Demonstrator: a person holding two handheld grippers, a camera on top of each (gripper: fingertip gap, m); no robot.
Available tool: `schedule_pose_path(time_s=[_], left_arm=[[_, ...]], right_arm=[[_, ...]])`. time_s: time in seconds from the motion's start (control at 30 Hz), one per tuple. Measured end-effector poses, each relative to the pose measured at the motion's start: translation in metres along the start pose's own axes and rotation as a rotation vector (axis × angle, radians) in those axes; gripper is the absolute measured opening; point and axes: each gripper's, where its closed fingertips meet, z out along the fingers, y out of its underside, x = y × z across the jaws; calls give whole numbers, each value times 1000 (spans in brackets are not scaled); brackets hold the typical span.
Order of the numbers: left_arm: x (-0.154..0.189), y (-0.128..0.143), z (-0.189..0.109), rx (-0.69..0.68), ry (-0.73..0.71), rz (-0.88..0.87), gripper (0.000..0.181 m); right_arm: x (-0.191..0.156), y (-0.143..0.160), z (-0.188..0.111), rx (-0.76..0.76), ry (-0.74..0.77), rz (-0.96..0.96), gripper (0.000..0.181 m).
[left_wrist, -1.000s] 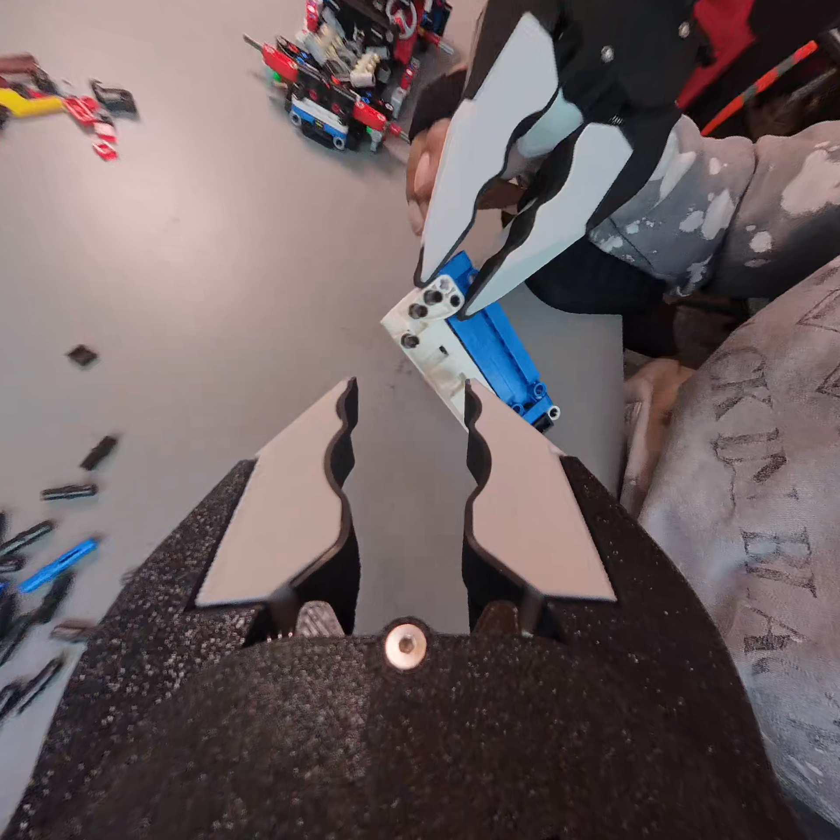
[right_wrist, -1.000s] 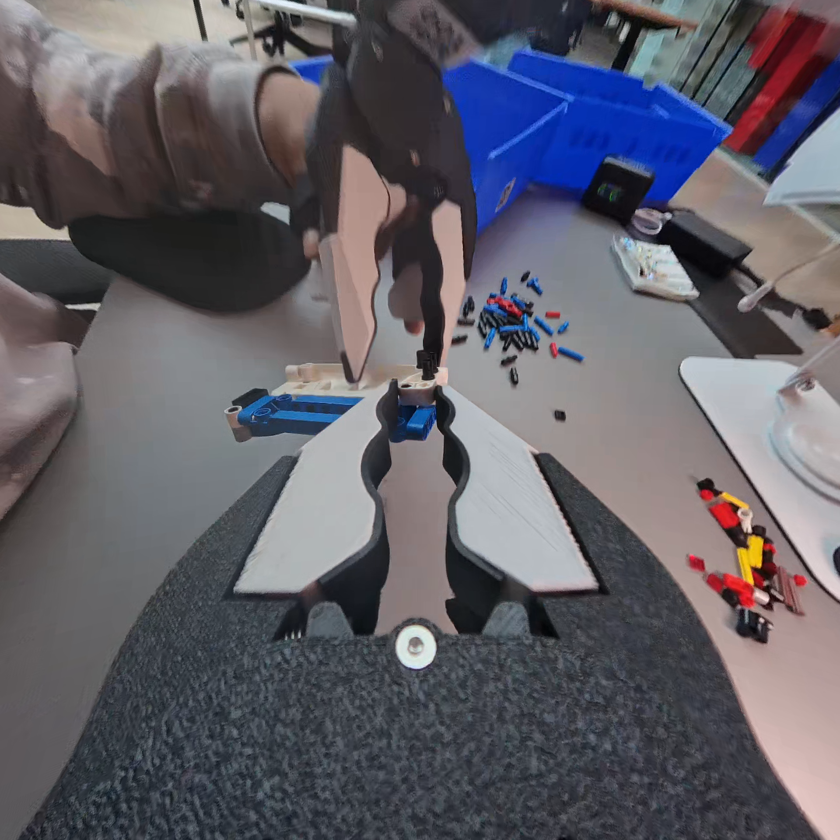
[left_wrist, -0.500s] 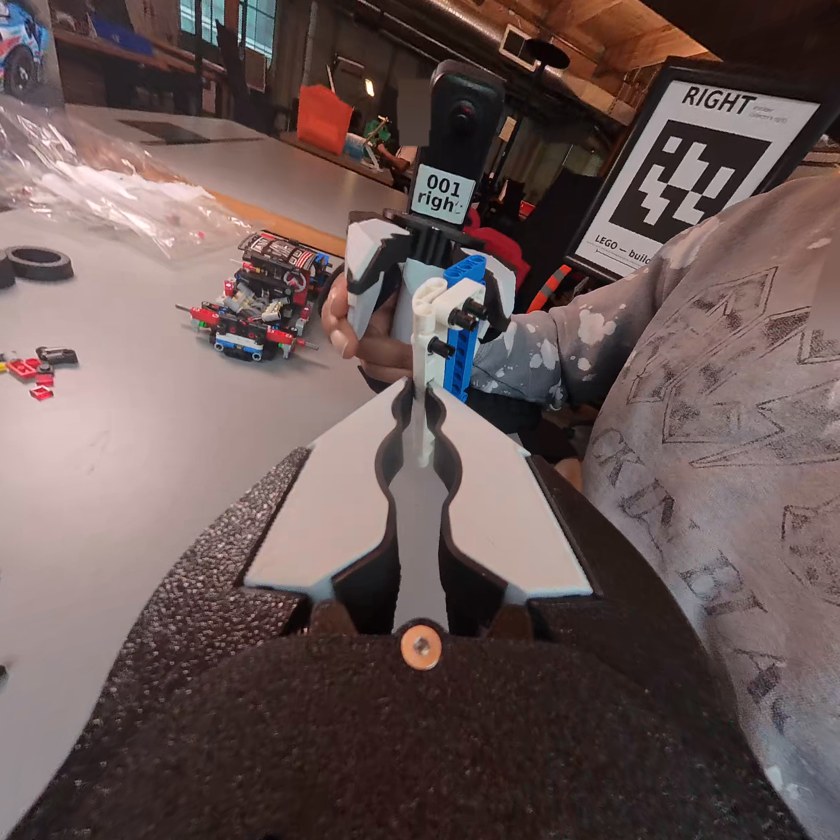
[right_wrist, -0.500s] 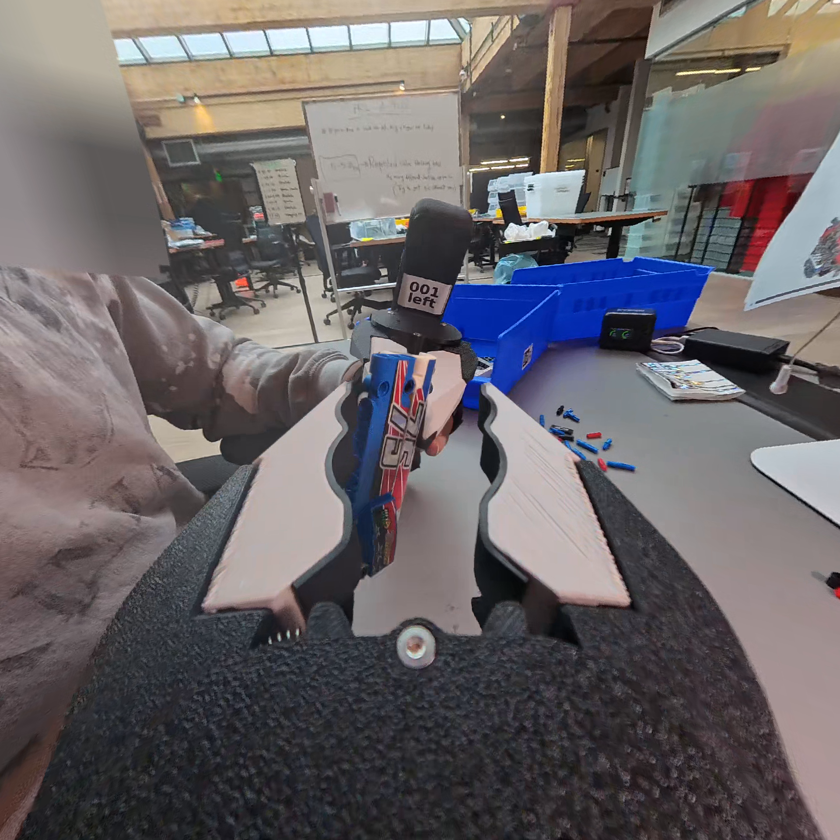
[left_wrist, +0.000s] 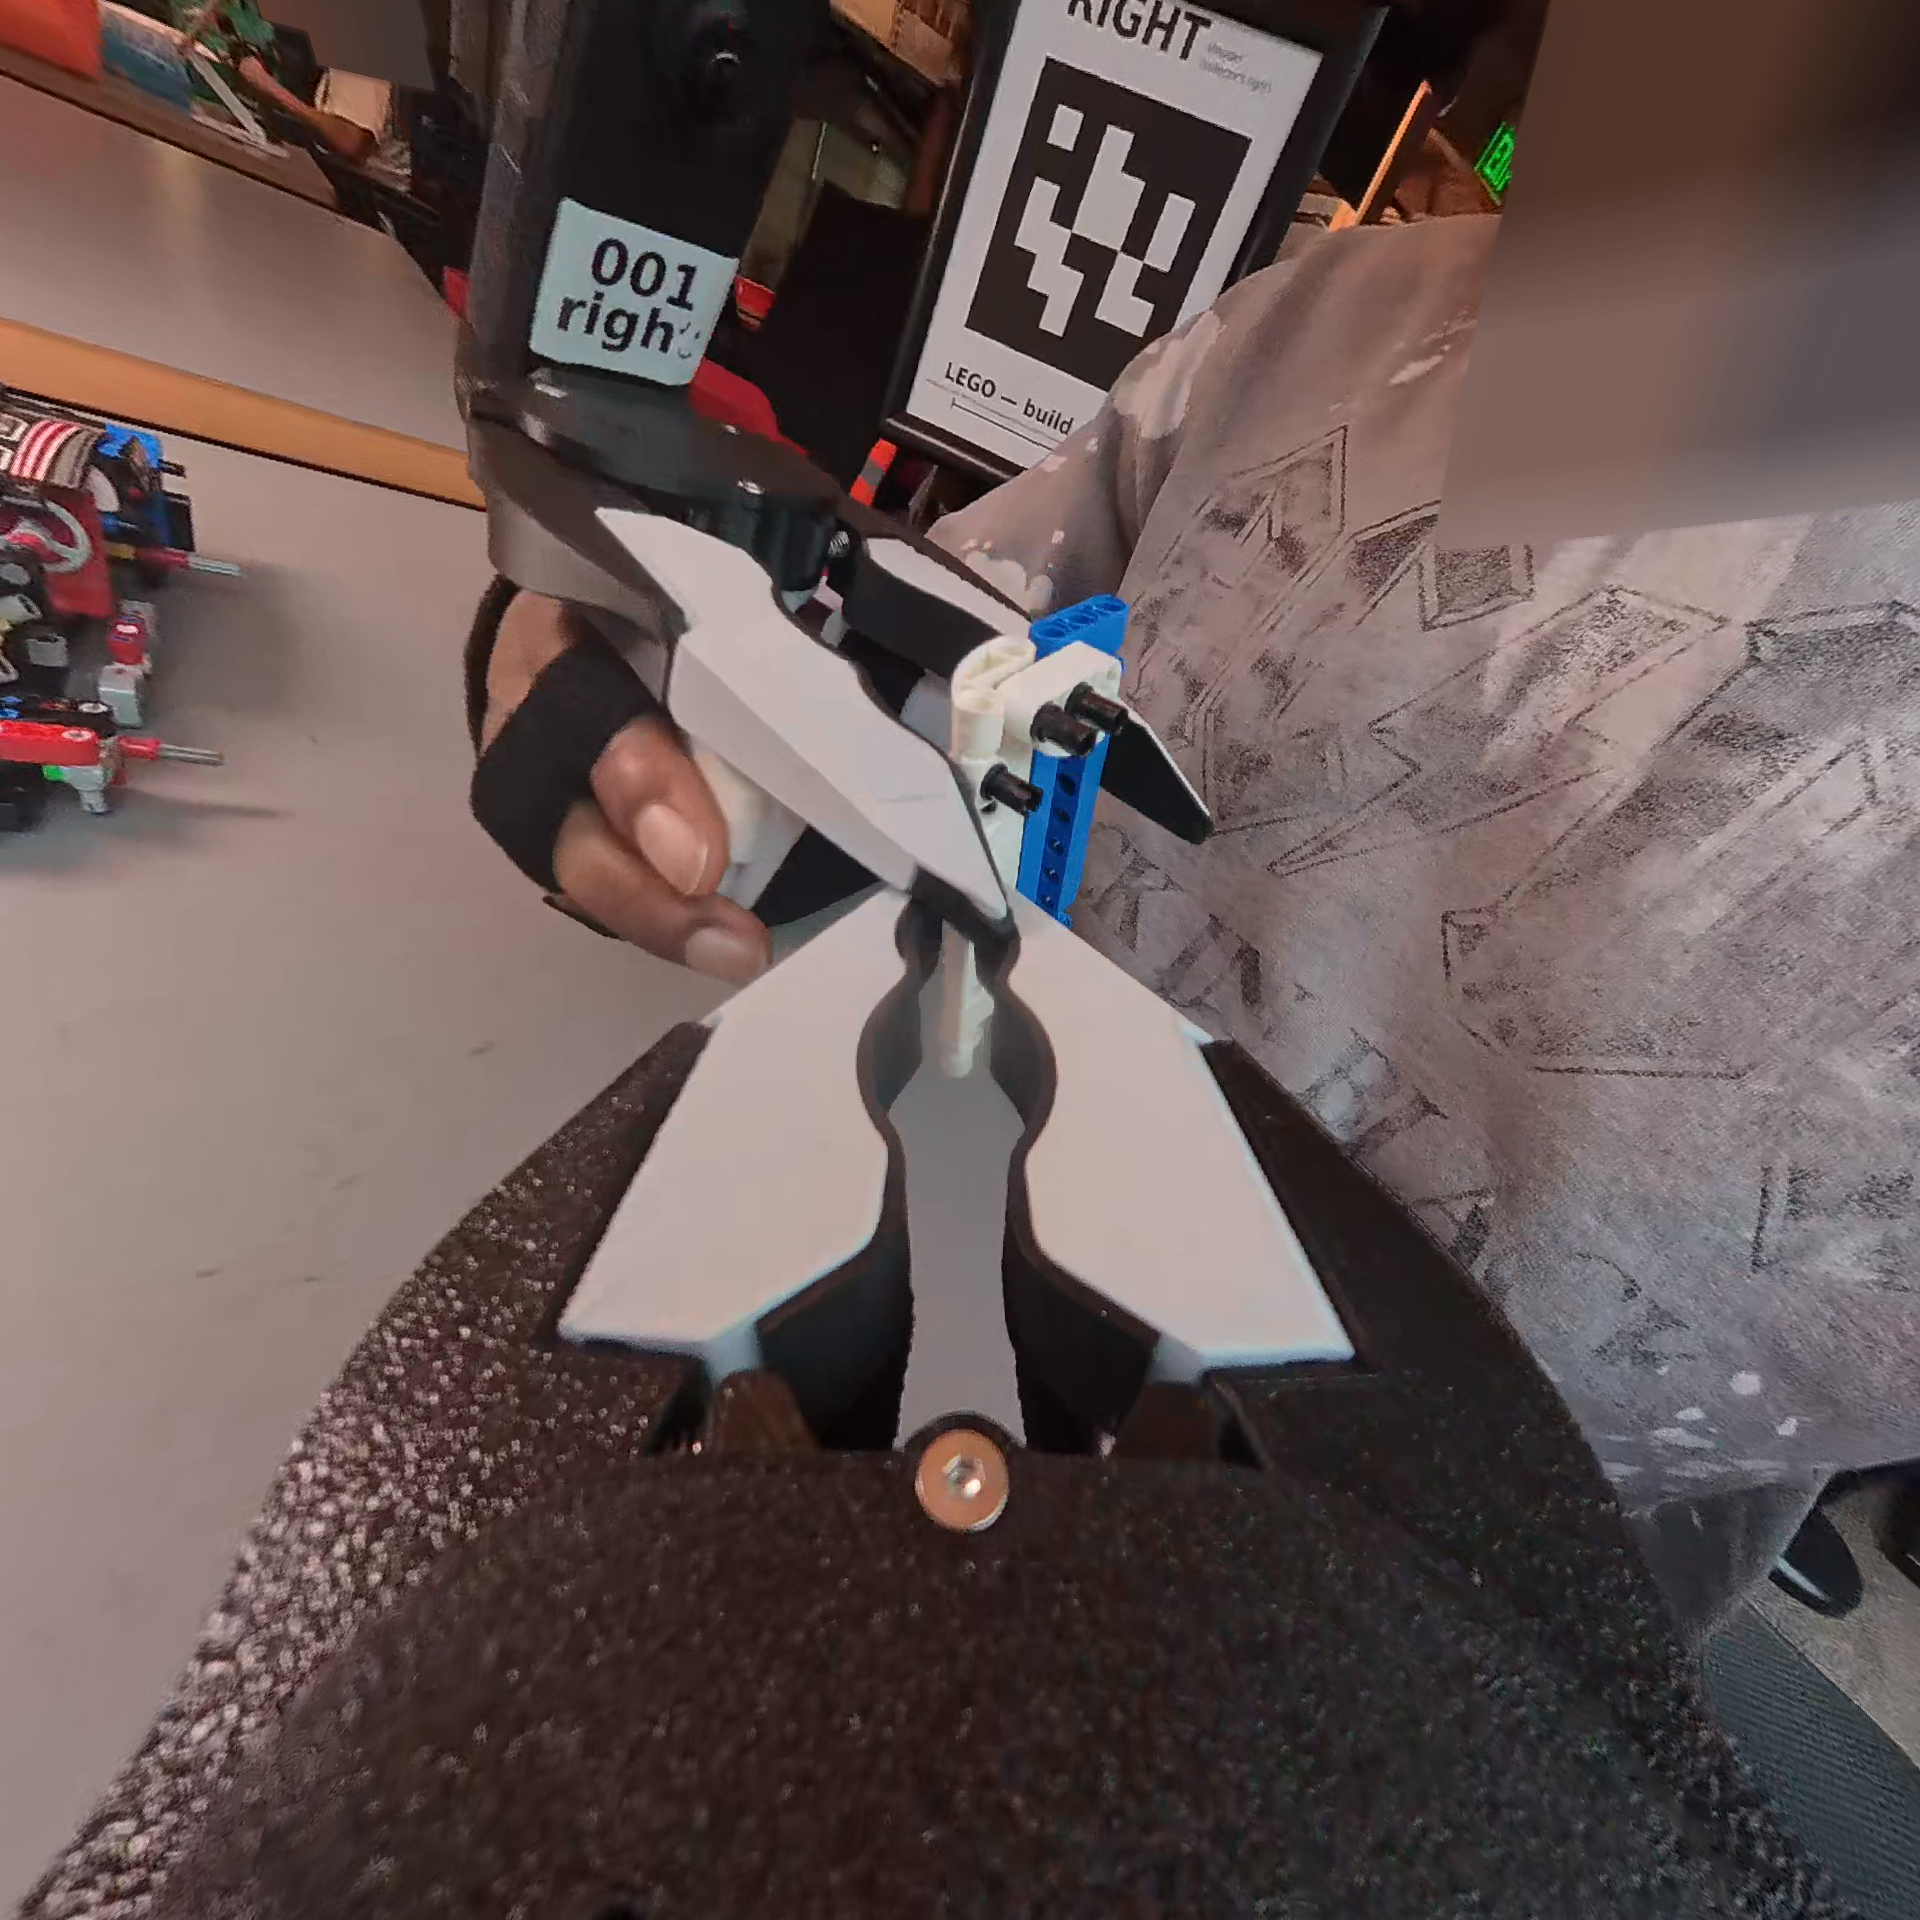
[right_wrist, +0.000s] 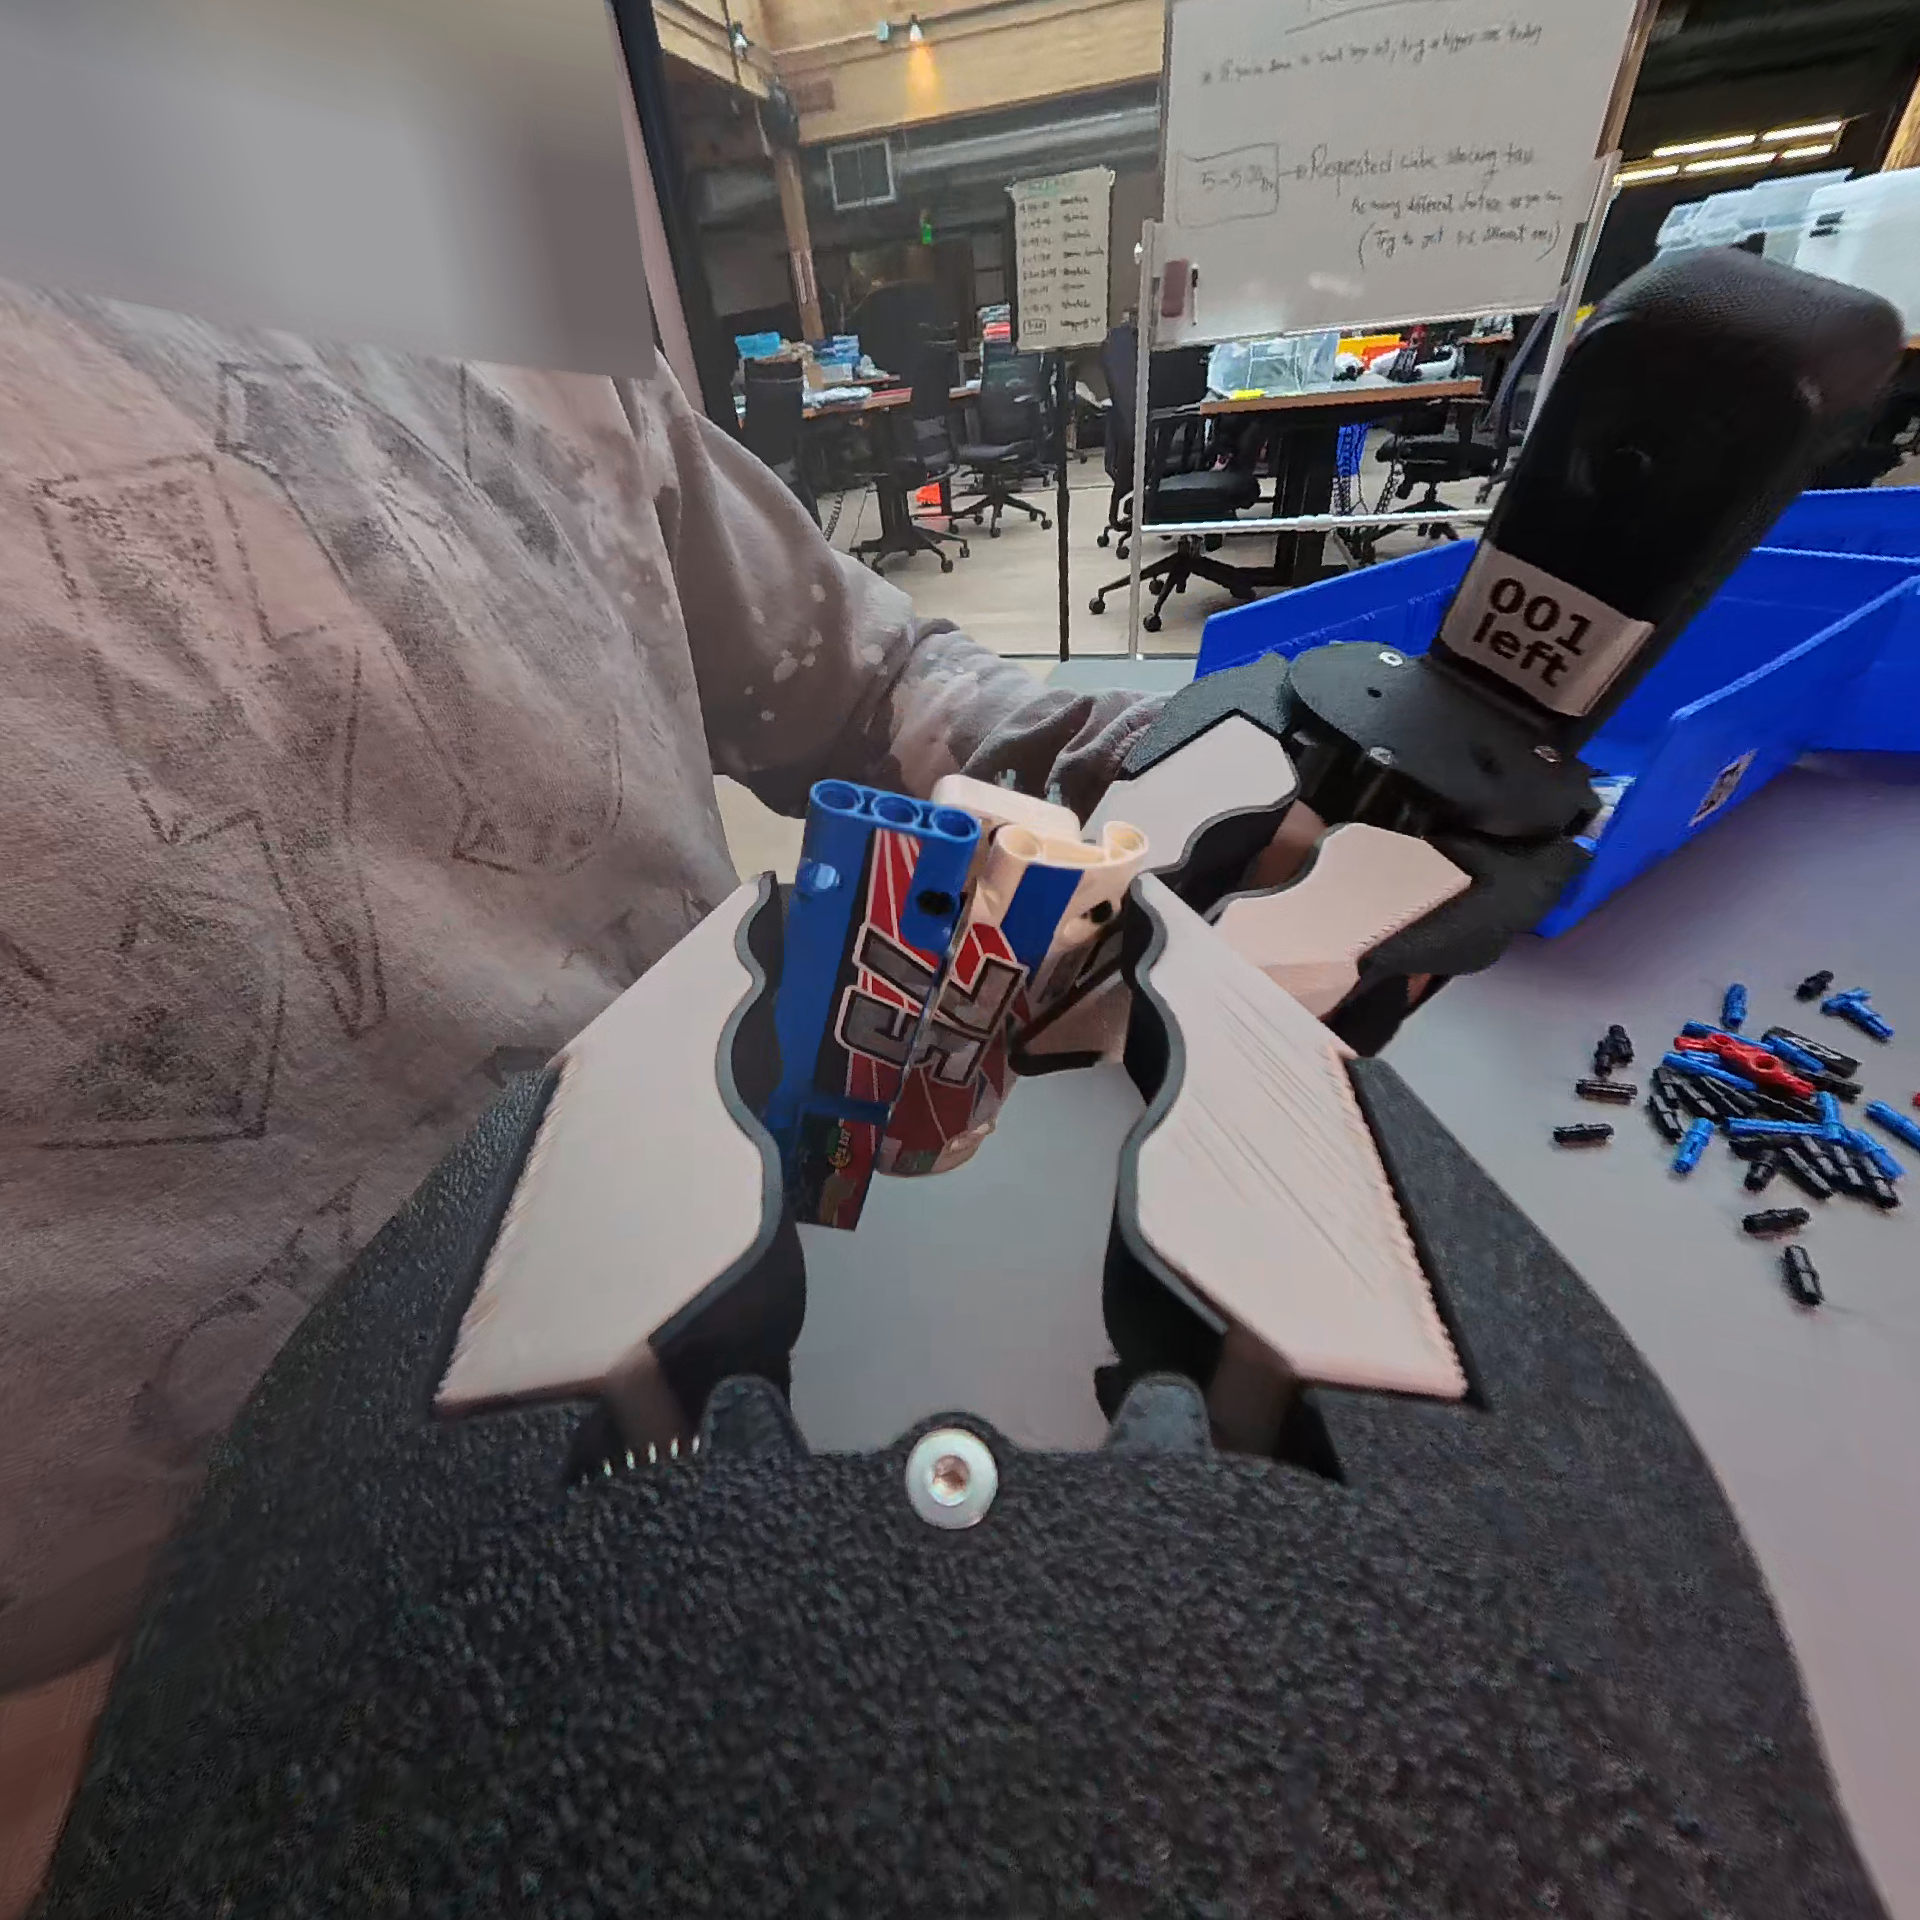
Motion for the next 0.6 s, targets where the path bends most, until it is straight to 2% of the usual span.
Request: schedule_pose_path(time_s=[0.13, 0.17, 0.23, 0.3, 0.37, 0.43, 0.53, 0.6], left_arm=[[-7, -6, -5, 40, -30, -31, 3], [-14, -9, -10, 57, -77, -38, 2], [-33, -16, -27, 88, -233, -34, 18], [-44, -30, -51, 132, -406, 12, 21], [-47, -42, -67, 121, -575, 141, 18], [-45, -47, -68, 38, -722, 330, 19], [-38, -42, -50, -133, -803, 599, 21], [-39, -38, -43, -195, -843, 685, 18]], right_arm=[[12, -6, -7, 31, 49, 23, 61], [17, -8, -10, 39, 82, 17, 61], [30, -13, -20, 53, 156, -5, 60], [44, -14, -31, 38, 259, -49, 60], [57, -6, -38, -29, 340, -90, 61], [58, 0, -36, -34, 307, -13, 61], [55, 9, -28, -2, 208, 170, 60], [56, 13, -26, 19, 156, 303, 60]])
